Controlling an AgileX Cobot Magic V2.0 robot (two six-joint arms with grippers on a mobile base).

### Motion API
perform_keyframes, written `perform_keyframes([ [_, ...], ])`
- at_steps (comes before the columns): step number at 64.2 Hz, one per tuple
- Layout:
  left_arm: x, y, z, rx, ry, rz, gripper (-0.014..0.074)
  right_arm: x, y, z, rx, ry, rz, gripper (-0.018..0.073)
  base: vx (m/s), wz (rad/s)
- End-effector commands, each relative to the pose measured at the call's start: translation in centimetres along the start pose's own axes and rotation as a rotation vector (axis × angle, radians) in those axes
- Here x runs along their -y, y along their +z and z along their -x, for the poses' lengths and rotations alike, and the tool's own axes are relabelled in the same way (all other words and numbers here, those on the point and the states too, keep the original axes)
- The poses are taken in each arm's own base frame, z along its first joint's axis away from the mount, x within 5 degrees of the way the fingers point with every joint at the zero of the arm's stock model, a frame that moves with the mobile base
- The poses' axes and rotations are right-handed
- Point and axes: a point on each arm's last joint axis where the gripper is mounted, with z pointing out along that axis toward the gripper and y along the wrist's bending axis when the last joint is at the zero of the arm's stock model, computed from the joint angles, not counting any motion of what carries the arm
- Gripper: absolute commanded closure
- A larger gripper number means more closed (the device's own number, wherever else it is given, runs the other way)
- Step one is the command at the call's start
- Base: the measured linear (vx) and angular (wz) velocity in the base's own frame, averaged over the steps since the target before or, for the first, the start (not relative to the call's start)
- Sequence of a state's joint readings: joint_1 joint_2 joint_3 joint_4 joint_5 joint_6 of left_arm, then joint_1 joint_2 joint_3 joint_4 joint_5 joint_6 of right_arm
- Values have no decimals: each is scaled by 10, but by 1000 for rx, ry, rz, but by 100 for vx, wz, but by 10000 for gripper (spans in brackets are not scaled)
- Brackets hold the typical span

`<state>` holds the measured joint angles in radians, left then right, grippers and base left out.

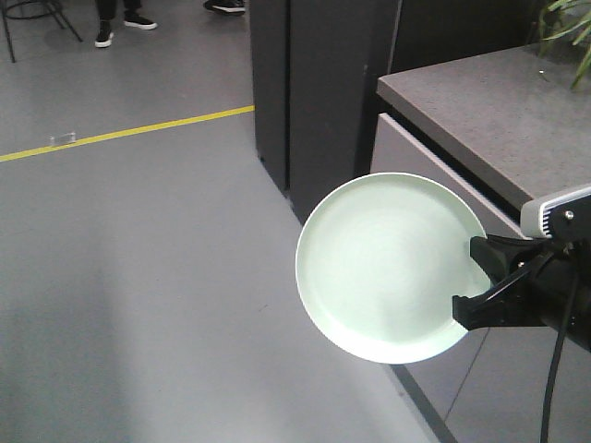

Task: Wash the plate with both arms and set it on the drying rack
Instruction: 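Keep holding the plate while driving toward the counter with the plant, then hold the plate while the base turns to face the steel sink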

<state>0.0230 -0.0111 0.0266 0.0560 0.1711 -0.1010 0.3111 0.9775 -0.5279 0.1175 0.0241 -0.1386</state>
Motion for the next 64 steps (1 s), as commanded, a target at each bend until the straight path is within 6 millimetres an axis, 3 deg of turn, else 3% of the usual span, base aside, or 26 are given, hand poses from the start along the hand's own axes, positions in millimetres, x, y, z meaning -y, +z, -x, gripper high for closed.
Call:
perform_keyframes([
  [1, 1, 0, 0, 63, -11, -16, 602, 3, -5, 18, 118, -4, -19, 568, 14, -52],
  [64, 1, 0, 0, 63, -11, -16, 602, 3, -5, 18, 119, -4, -19, 568, 13, -50],
])
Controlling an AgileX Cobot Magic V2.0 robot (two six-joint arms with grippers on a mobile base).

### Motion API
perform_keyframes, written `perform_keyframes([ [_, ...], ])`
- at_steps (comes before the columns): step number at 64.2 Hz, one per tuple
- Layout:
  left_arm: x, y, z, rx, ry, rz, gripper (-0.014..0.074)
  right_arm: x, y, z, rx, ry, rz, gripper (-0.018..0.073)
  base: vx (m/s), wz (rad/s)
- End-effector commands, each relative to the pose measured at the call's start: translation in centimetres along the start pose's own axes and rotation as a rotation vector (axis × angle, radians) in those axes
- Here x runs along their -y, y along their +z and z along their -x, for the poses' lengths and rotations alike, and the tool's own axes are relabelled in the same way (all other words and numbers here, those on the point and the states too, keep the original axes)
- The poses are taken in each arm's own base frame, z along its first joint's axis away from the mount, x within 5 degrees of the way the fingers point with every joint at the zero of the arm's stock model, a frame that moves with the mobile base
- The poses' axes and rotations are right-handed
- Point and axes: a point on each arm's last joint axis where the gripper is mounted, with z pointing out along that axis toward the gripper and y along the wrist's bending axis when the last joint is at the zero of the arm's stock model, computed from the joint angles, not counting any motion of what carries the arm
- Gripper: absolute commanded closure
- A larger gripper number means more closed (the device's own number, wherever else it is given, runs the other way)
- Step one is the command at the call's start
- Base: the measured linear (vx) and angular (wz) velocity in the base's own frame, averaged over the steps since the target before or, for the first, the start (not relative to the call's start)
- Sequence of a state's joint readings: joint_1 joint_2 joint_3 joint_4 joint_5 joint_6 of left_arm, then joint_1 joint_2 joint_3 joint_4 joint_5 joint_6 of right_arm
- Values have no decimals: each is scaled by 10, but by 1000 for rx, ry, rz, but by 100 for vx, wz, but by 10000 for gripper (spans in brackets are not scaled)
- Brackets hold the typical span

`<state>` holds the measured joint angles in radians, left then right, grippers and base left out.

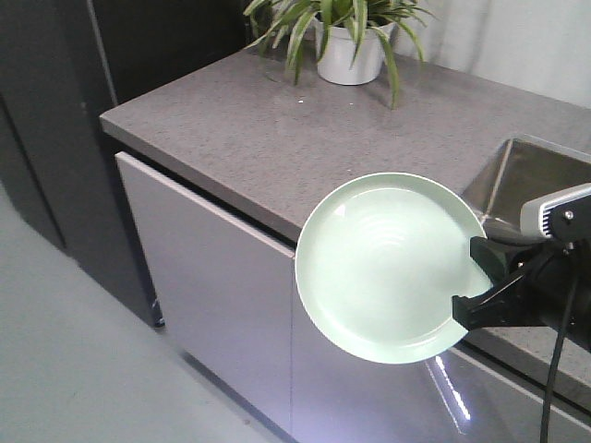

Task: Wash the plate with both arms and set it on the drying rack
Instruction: 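Hold the plate while the base turns to face the steel sink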

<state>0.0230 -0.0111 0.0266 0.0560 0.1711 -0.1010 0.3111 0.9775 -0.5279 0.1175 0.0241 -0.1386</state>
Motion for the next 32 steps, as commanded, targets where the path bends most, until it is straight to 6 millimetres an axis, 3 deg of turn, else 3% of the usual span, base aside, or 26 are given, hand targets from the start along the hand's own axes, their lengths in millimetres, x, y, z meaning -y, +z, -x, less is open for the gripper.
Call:
perform_keyframes([
  [1, 1, 0, 0, 63, -11, -16, 602, 3, -5, 18, 119, -4, -19, 568, 14, -54],
  [32, 1, 0, 0, 63, -11, -16, 602, 3, -5, 18, 119, -4, -19, 568, 13, -50],
])
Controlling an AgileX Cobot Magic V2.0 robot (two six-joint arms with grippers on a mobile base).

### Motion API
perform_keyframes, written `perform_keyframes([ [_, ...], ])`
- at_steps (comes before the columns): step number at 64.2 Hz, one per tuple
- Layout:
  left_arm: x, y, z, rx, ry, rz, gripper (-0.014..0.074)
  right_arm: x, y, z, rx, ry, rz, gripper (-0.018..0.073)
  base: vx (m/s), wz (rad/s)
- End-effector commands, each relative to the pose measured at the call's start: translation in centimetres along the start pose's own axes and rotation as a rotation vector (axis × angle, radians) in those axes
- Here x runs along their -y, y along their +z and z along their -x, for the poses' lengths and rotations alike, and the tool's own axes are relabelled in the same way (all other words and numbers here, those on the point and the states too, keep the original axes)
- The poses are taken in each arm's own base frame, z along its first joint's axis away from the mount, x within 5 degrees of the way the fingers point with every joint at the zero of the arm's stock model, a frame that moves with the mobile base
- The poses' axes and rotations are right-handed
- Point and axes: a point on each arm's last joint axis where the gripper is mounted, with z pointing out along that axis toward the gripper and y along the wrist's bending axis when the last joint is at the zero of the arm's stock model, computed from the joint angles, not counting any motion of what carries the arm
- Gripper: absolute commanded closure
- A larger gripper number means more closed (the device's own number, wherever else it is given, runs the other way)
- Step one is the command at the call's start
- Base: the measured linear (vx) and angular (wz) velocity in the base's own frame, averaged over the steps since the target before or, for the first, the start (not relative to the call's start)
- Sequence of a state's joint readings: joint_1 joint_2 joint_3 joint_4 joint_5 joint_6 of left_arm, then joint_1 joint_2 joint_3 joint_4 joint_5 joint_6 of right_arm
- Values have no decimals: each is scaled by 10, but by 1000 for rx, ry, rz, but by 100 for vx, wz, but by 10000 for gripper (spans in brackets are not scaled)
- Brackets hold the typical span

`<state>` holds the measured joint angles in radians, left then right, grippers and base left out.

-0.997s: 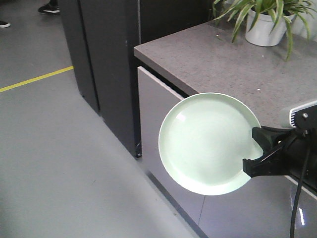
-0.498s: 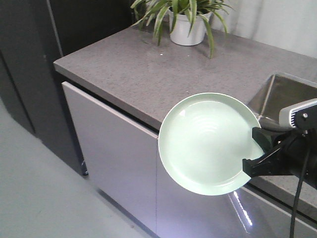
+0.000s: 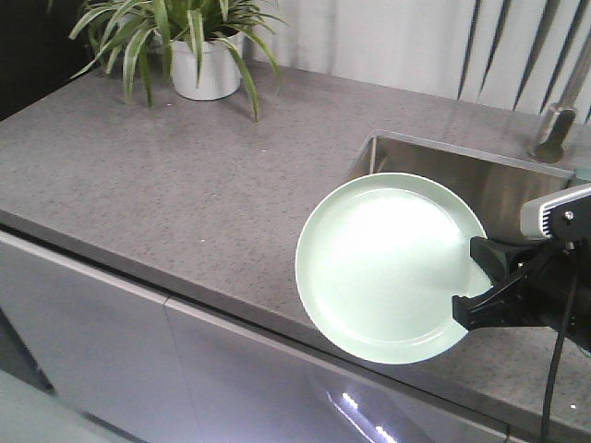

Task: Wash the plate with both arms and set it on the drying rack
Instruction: 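Hold the plate while the base turns to face the steel sink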

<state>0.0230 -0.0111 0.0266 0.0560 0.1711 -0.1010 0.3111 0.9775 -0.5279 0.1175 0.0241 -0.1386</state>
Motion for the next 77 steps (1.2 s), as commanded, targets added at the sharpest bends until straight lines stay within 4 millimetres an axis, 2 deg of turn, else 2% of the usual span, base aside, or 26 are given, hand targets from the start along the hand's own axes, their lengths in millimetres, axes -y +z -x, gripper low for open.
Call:
perform_keyframes([
  [1, 1, 0, 0, 63, -11, -16, 602, 3, -5, 18, 119, -4, -19, 568, 12, -45],
  [41, 1, 0, 0, 63, -11, -16, 602, 3, -5, 18, 119, -4, -19, 568, 10, -44],
  [77, 1, 0, 0, 63, -11, -16, 602, 3, -5, 18, 119, -4, -19, 568, 6, -25],
])
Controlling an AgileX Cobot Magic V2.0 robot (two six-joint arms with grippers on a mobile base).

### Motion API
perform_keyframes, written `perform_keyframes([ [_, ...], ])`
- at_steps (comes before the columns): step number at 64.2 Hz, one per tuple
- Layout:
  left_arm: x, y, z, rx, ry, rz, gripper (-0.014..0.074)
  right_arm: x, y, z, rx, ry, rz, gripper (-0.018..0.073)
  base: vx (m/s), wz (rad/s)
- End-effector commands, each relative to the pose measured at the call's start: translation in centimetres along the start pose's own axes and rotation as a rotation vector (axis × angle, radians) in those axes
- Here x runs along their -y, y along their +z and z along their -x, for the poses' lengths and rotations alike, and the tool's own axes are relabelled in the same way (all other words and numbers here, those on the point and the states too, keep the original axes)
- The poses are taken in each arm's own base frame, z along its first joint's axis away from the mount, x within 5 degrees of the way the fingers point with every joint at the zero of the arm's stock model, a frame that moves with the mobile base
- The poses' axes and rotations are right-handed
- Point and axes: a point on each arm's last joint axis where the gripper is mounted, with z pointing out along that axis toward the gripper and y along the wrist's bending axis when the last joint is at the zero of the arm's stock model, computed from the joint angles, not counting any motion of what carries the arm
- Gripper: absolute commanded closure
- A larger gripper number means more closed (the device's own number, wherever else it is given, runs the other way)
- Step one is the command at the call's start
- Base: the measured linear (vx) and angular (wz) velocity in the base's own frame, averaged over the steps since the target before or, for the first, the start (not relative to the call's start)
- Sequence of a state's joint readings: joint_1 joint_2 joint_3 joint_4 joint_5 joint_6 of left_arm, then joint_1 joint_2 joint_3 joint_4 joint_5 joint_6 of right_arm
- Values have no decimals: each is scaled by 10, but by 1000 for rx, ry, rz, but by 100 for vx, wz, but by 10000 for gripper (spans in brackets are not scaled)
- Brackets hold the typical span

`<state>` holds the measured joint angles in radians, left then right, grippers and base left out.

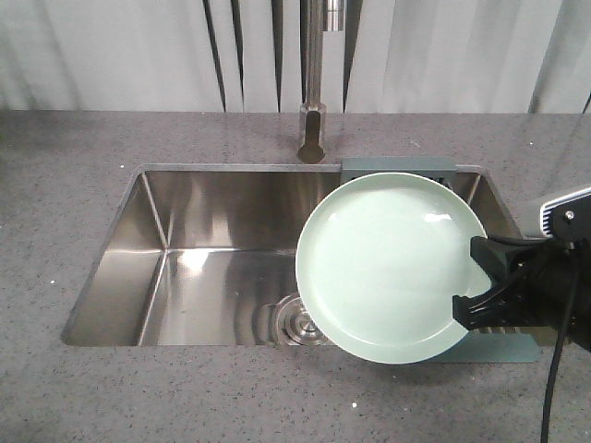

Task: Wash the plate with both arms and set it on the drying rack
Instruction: 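Hold the plate while the base turns to face the steel sink, then hold the plate above the dish rack while approaching the sink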

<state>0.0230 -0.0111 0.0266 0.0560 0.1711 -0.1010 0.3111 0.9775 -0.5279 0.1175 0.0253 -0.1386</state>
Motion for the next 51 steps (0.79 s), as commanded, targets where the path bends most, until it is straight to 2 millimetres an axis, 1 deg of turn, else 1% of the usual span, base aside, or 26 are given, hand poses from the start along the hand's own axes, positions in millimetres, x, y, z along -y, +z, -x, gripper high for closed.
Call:
perform_keyframes([
  [1, 1, 0, 0, 63, -11, -16, 602, 3, -5, 18, 120, -4, -19, 568, 4, -16],
  [51, 1, 0, 0, 63, -11, -16, 602, 3, -5, 18, 120, -4, -19, 568, 2, -5],
])
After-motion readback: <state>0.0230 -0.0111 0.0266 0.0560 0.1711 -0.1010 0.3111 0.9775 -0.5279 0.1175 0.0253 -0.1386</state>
